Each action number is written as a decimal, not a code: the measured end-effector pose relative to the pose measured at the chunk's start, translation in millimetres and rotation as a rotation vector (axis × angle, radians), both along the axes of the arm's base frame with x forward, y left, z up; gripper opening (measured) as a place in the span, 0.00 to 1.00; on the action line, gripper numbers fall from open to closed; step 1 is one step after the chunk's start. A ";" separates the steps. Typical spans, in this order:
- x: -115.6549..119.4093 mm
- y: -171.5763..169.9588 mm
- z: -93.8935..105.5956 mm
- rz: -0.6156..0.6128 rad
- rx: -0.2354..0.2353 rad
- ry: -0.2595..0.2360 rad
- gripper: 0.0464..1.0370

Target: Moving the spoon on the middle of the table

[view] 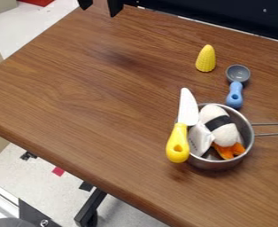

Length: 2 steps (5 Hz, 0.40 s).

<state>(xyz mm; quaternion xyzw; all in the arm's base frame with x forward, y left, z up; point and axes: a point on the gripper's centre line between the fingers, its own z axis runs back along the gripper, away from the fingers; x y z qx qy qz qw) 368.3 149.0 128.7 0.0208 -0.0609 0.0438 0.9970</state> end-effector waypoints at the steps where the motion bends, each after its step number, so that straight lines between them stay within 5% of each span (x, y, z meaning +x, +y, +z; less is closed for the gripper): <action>1: -2.6 -2.2 -18.8 -0.001 -0.024 0.051 0.96; 2: -4.3 -11.8 -20.8 0.025 -0.066 0.070 0.96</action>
